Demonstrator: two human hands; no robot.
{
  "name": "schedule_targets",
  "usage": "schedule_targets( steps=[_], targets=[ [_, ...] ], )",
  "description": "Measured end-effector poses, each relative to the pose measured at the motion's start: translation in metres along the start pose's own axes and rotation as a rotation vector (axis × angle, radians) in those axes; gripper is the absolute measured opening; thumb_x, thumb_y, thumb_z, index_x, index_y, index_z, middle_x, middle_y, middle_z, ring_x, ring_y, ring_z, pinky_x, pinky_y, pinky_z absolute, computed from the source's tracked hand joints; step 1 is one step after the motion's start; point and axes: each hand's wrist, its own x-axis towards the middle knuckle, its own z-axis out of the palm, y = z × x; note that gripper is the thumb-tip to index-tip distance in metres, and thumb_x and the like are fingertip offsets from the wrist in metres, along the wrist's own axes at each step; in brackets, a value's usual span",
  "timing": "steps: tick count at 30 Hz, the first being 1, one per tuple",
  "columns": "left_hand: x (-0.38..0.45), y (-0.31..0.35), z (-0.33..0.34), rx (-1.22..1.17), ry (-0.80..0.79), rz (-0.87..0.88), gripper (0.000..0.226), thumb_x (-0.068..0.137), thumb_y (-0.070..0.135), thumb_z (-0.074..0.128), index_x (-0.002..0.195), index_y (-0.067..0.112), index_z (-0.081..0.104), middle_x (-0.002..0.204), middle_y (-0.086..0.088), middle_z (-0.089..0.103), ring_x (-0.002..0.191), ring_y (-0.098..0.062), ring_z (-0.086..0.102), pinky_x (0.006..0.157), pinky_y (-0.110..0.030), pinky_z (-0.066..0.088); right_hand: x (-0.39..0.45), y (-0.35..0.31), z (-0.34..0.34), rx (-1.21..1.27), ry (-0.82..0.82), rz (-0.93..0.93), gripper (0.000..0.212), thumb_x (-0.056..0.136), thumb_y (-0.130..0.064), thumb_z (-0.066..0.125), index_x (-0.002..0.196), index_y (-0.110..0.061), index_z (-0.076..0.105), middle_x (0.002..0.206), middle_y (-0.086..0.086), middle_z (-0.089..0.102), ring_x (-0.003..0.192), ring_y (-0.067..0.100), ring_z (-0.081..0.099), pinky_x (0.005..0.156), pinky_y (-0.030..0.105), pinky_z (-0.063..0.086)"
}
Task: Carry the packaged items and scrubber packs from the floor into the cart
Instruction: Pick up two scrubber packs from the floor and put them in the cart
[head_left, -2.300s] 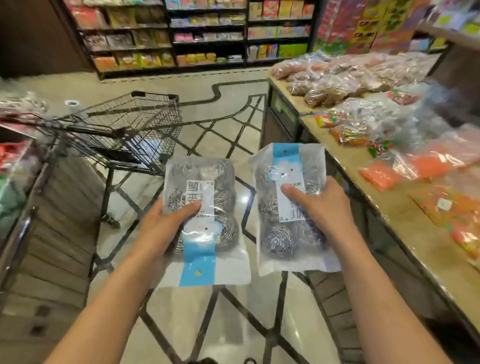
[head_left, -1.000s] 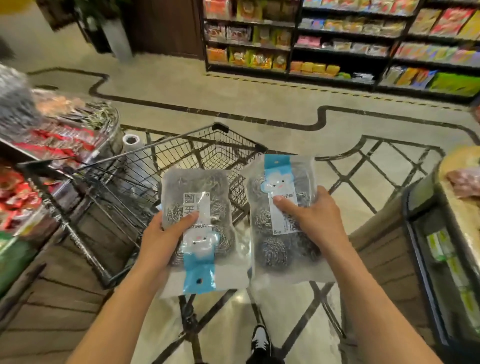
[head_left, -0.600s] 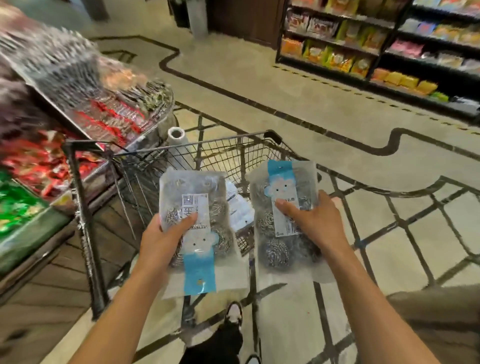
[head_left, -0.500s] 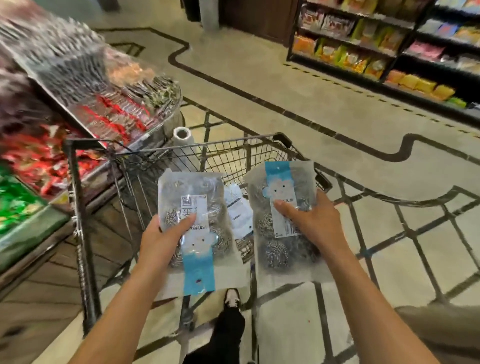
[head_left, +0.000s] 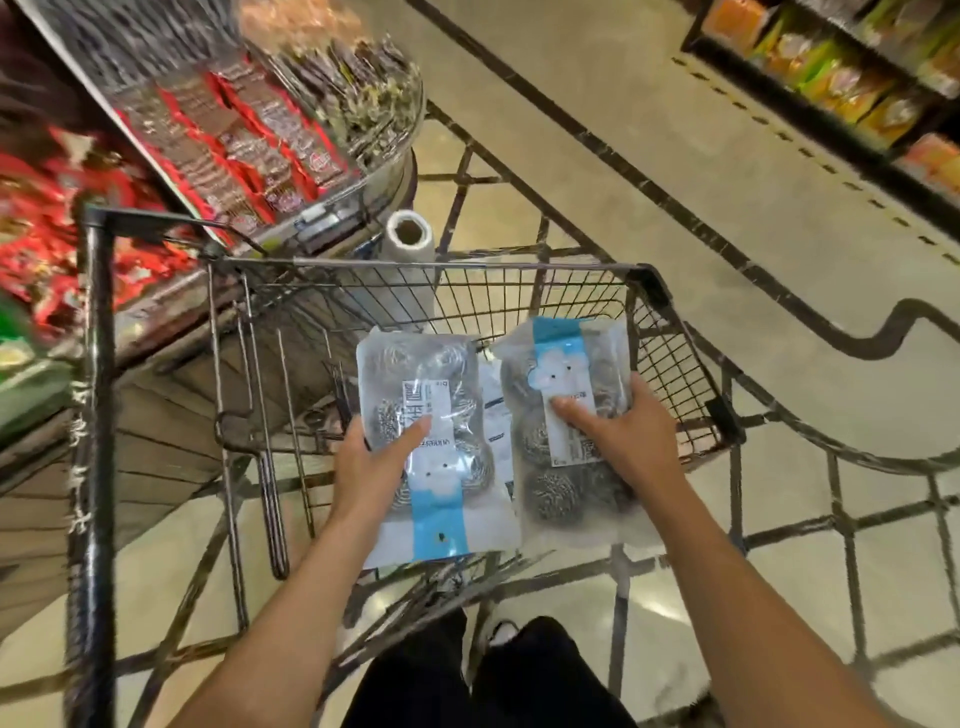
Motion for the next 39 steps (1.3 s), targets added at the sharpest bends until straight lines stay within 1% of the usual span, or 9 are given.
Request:
schedule_targets(
  steps=[5,8,11,15,18,24,31,34,39],
  targets=[
    [0.036,-0.026,0.024,-0.047,0.046,-0.116,0.102,0.085,0.052,0.081,0.165,0.019,0.027,0.170,-0.005,0.032,0.153,-0.028,0.035,0.121,-0.048,0.036,0.047,0.014,0.015,-0.053,-0.076,0.013,0.058,0.075,-0.048,0.090,0.113,-0.019,0.056,0.093,-0.008,0.067,0.085,0.015,0.069,0.084,0.039,0.060],
    [0.059,-0.044,0.041,-0.047,0.086,-0.170,0.091,0.089,0.044,0.081,0.162,0.017,0.034,0.161,-0.005,0.043,0.147,-0.027,0.042,0.107,-0.036,0.039,0.077,0.031,0.029,-0.075,-0.120,0.044,0.076,0.070,-0.057,0.089,0.125,-0.013,0.058,0.107,0.002,0.074,0.095,0.025,0.074,0.088,0.047,0.062],
    [0.079,-0.067,0.062,-0.042,0.120,-0.245,0.098,0.088,0.046,0.080,0.165,0.016,0.028,0.167,-0.007,0.036,0.152,-0.029,0.037,0.115,-0.041,0.037,0.110,0.052,0.048,-0.110,-0.144,0.065,0.096,0.061,-0.070,0.087,0.131,-0.010,0.058,0.117,0.006,0.075,0.104,0.029,0.074,0.091,0.048,0.062],
    [0.105,-0.109,0.091,0.006,0.140,-0.313,0.097,0.087,0.049,0.081,0.164,0.016,0.032,0.166,-0.006,0.038,0.151,-0.031,0.040,0.118,-0.042,0.036,0.146,0.088,0.080,-0.128,-0.237,0.115,0.078,0.075,-0.052,0.090,0.133,-0.011,0.057,0.121,0.005,0.072,0.106,0.026,0.070,0.095,0.039,0.057],
    [0.119,-0.137,0.106,0.076,0.173,-0.369,0.099,0.083,0.054,0.082,0.161,0.016,0.036,0.163,-0.009,0.044,0.148,-0.032,0.043,0.121,-0.048,0.037,0.161,0.120,0.107,-0.140,-0.288,0.154,0.079,0.066,-0.064,0.089,0.126,-0.024,0.056,0.118,-0.002,0.073,0.104,0.025,0.072,0.097,0.049,0.059],
    [0.131,-0.188,0.115,0.193,0.262,-0.416,0.065,0.085,0.045,0.084,0.140,0.025,0.056,0.132,0.002,0.068,0.126,-0.029,0.062,0.102,-0.039,0.047,0.167,0.166,0.156,-0.214,-0.351,0.170,0.080,0.075,-0.059,0.087,0.136,-0.019,0.055,0.116,-0.003,0.071,0.105,0.025,0.069,0.092,0.042,0.057],
    [0.134,-0.231,0.127,0.239,0.294,-0.437,0.068,0.090,0.045,0.079,0.148,0.026,0.049,0.118,0.002,0.068,0.121,-0.033,0.064,0.089,-0.033,0.041,0.179,0.202,0.188,-0.235,-0.369,0.177,0.072,0.077,-0.054,0.088,0.133,-0.022,0.055,0.110,-0.009,0.068,0.107,0.023,0.070,0.093,0.041,0.057],
    [0.134,-0.237,0.132,0.305,0.294,-0.481,0.073,0.094,0.049,0.074,0.153,0.023,0.041,0.130,-0.010,0.067,0.124,-0.037,0.061,0.085,-0.035,0.037,0.180,0.213,0.195,-0.221,-0.365,0.170,0.074,0.076,-0.056,0.087,0.133,-0.022,0.052,0.113,-0.010,0.069,0.111,0.027,0.071,0.096,0.051,0.059],
    [0.144,-0.241,0.139,0.491,0.275,-0.655,0.089,0.093,0.063,0.066,0.157,0.012,0.031,0.144,-0.027,0.053,0.130,-0.046,0.055,0.099,-0.049,0.045,0.178,0.220,0.208,-0.251,-0.396,0.168,0.072,0.084,-0.053,0.082,0.132,-0.022,0.038,0.120,0.000,0.069,0.113,0.030,0.070,0.098,0.047,0.057]
  ],
)
